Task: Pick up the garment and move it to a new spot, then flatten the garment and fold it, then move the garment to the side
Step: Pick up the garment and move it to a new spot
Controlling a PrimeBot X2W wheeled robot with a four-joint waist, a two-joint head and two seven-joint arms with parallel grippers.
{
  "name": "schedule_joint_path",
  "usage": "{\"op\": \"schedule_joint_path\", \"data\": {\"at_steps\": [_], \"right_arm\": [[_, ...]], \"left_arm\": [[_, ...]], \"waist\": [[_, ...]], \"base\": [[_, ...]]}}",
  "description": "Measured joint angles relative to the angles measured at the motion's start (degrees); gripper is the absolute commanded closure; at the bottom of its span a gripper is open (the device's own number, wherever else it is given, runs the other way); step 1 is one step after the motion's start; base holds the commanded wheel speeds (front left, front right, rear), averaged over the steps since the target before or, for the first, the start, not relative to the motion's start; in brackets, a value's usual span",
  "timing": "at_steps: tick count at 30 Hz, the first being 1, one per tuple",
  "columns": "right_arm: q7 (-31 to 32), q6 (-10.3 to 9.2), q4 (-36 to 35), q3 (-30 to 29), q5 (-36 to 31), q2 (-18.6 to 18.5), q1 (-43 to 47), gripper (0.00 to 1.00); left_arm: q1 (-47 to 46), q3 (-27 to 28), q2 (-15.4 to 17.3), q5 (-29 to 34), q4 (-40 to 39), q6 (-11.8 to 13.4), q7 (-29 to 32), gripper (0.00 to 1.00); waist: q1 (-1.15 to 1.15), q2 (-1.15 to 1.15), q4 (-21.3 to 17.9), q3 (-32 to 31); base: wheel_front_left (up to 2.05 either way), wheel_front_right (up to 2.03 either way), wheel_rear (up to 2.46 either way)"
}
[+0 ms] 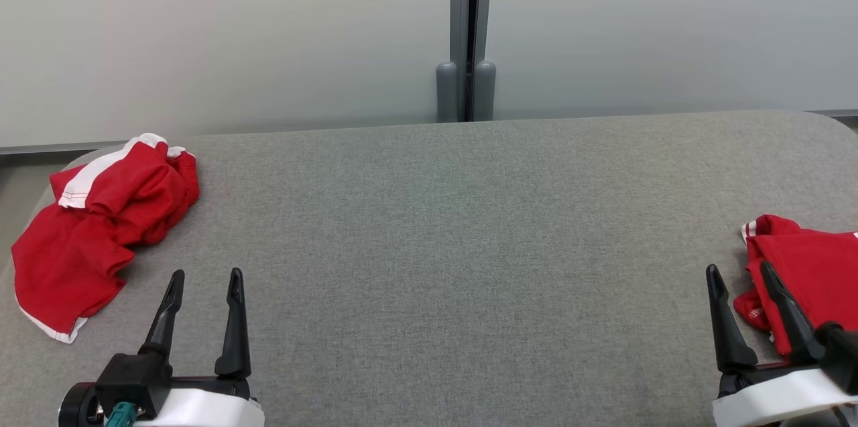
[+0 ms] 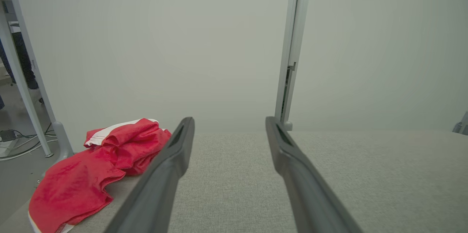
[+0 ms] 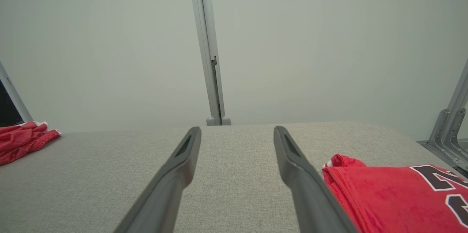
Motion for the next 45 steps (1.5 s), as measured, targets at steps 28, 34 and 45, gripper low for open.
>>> {"op": "schedule_joint_path", "data": {"at_steps": [28, 34, 45], "right_arm": [[-0.23, 0.0, 1.7, 3.3, -0.25, -0.33, -1.76, 0.0], [-0.23, 0.0, 2.15, 5.08, 0.01, 0.13, -2.63, 0.0], [-0.23, 0.0, 2.66, 8.14, 0.22, 0.47, -4.26, 0.0]], "left_arm": [[-1.68, -1.11, -0.27, -1.63, 1.65, -0.43, 0.0, 0.0], [-2.15, -0.09, -0.29, -1.62, 2.34, 0.32, 0.0, 0.0], [-2.15, 0.47, -0.27, -2.6, 3.75, 1.7, 0.0, 0.0]], "waist": [[0.0, 0.0, 3.59, 0.17], [0.0, 0.0, 7.77, 0.26], [0.0, 0.0, 15.76, 0.94]], "base": [[0.0, 0.0, 0.0], [0.0, 0.0, 0.0], [0.0, 0.0, 0.0]]}}
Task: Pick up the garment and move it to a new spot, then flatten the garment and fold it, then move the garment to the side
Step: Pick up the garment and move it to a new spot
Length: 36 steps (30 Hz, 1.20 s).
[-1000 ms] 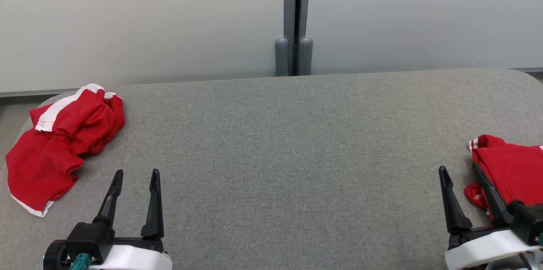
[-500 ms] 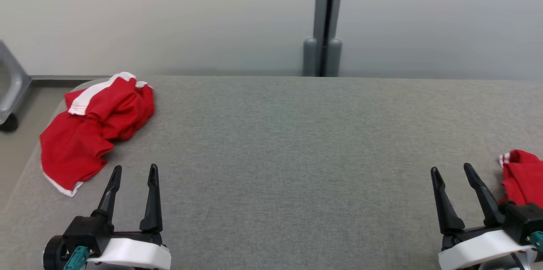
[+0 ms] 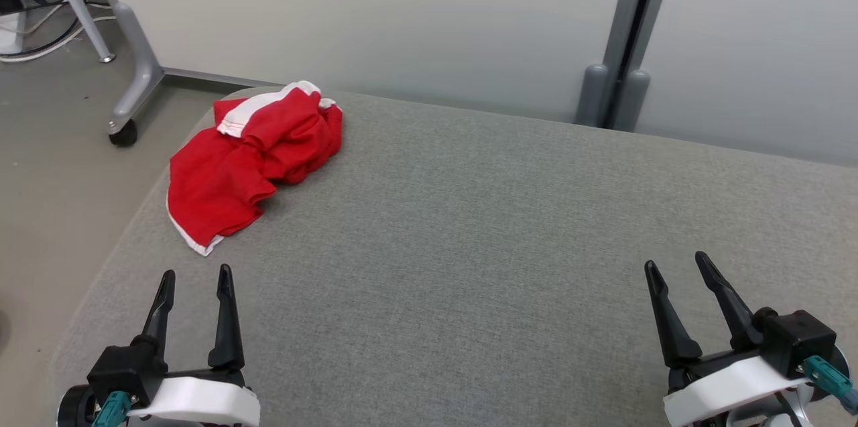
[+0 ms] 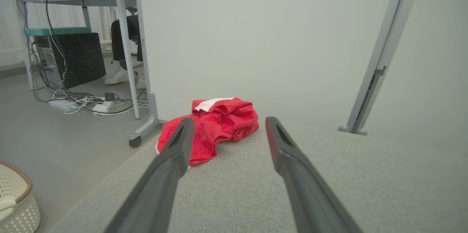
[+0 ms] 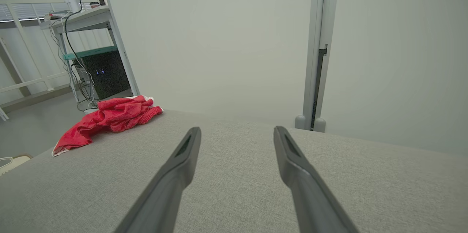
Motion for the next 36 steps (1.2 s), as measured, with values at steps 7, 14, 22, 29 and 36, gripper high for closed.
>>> {"op": "schedule_joint_path", "data": {"at_steps": [7, 14, 22, 29, 36], "right_arm": [[0.0, 0.0, -0.04, 0.78, -0.01, -0.04, -0.64, 0.0], [0.0, 0.0, 0.08, 1.29, 0.0, -0.03, -0.73, 0.0], [0.0, 0.0, -0.84, -0.19, -0.49, -0.08, -1.64, 0.0], [0.0, 0.0, -4.22, -0.53, -1.96, -0.66, -3.68, 0.0], [0.66, 0.0, -8.62, 0.55, -2.92, -1.81, -7.99, 0.0]], "left_arm": [[-0.01, 0.35, 0.0, -0.33, 0.54, 0.49, 0.0, 0.0], [-0.22, 0.6, -0.01, -0.67, 1.42, 0.42, 0.0, 0.0], [-7.88, 0.97, 3.05, -2.69, 5.05, -1.83, 6.56, 0.0], [-20.31, 0.96, 7.9, -5.09, 9.73, -3.78, 18.97, 0.0], [-33.15, 1.94, 15.19, -8.61, 17.38, -6.04, 26.22, 0.0]], "waist": [[0.0, 0.0, 3.3, 0.55], [0.0, 0.0, 4.08, 0.63], [0.0, 0.0, 3.1, 1.8], [0.0, 0.0, 0.99, 4.4], [0.0, 0.0, -3.09, 9.38]], "base": [[0.0, 0.0, 0.0], [0.0, 0.0, 0.0], [0.0, 0.0, 0.0], [0.0, 0.0, 0.0], [0.0, 0.0, 0.0]]}}
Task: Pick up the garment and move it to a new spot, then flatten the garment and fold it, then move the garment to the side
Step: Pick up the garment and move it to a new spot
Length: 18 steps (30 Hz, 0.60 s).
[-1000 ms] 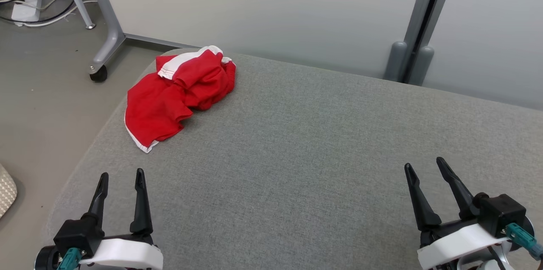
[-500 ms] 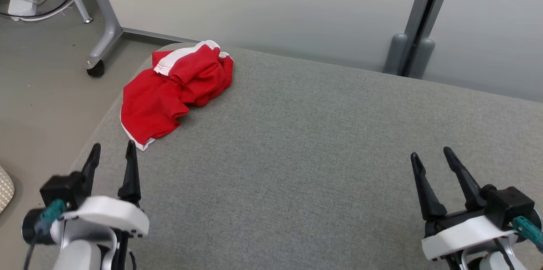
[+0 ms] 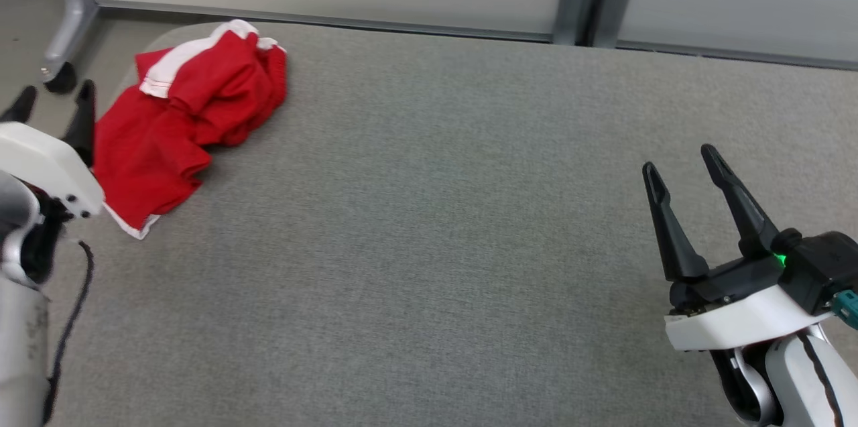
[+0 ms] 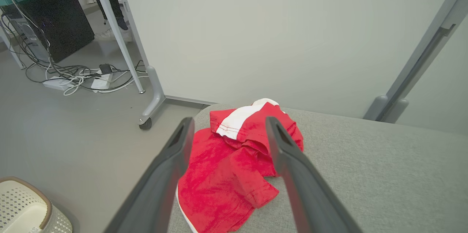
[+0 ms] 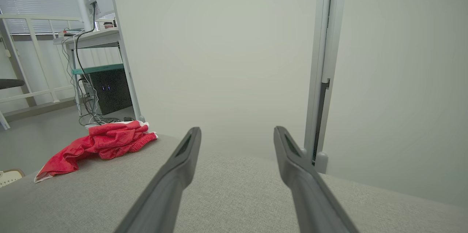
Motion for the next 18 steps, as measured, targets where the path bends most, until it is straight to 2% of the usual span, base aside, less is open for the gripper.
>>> {"op": "schedule_joint_path", "data": {"at_steps": [5, 12, 18], "right_arm": [[0.09, 0.0, -1.76, 1.18, -0.07, -0.19, -2.7, 0.0], [-0.19, 0.0, -2.66, 2.19, -0.09, 0.36, -6.62, 0.0], [-0.49, 0.0, -2.48, 2.53, -0.11, 0.54, -8.29, 0.0]], "left_arm": [[-7.75, 1.74, 4.71, -3.64, 7.28, -0.6, 5.0, 0.0], [-14.55, 3.88, 9.53, -8.21, 20.04, -0.69, 9.5, 0.0], [-15.44, 3.38, 9.72, -9.91, 27.22, -0.86, 10.06, 0.0]], "waist": [[0.0, 0.0, -4.11, 4.13], [0.0, 0.0, -10.68, 11.17], [0.0, 0.0, -14.61, 15.02]], "base": [[0.0, 0.0, 0.0], [0.0, 0.0, 0.0], [0.0, 0.0, 0.0]]}}
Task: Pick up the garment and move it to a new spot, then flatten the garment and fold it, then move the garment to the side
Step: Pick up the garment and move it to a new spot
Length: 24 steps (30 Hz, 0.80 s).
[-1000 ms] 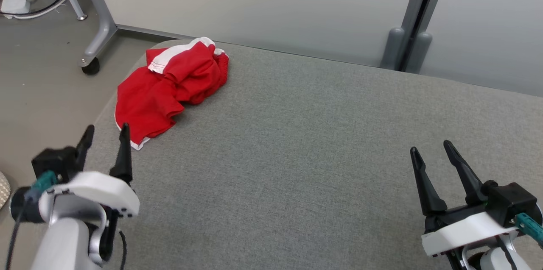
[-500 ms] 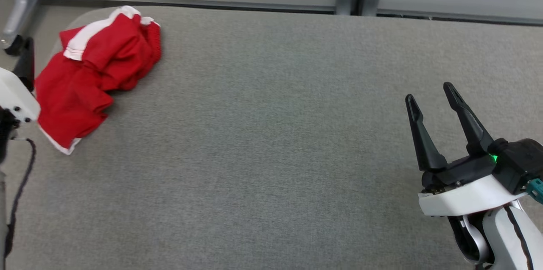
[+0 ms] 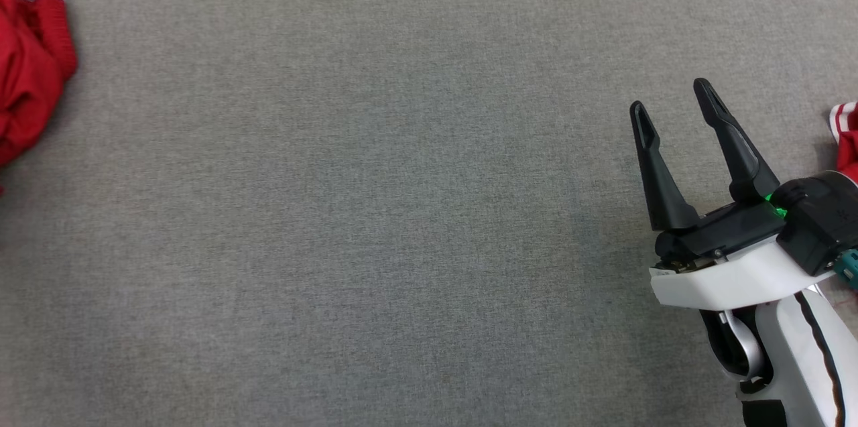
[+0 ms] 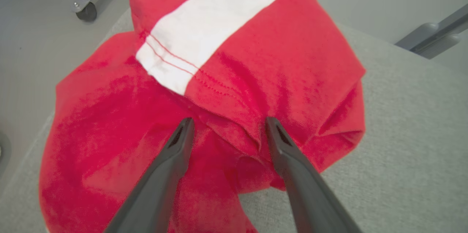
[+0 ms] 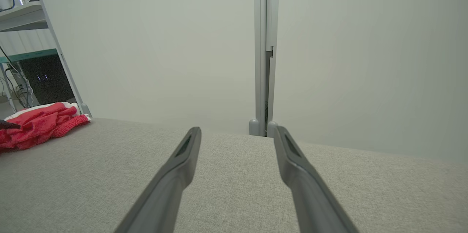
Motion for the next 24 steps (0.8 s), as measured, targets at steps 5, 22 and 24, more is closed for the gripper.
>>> {"op": "schedule_joint_path", "data": {"at_steps": [5, 22, 24], "right_arm": [[-0.1, 0.0, 0.34, 0.0, -0.08, 0.19, -0.41, 0.0], [-0.2, 0.0, 3.26, -0.24, 0.23, 1.8, 2.15, 0.0], [-0.21, 0.0, 3.74, -0.31, 0.43, 2.13, 3.0, 0.0]], "left_arm": [[-0.25, -2.8, 0.22, -1.72, 3.16, 0.0, 2.83, 0.0], [-0.48, -15.39, 0.75, -5.57, -5.8, -0.18, -4.46, 1.0], [-0.55, -17.9, 0.34, -6.75, -8.99, -0.18, -4.09, 1.0]], "waist": [[0.0, 0.0, -1.7, 1.58], [0.0, 0.0, -0.94, -7.08], [0.0, 0.0, -0.96, -8.92]], "base": [[0.0, 0.0, 0.0], [0.0, 0.0, 0.0], [0.0, 0.0, 0.0]]}}
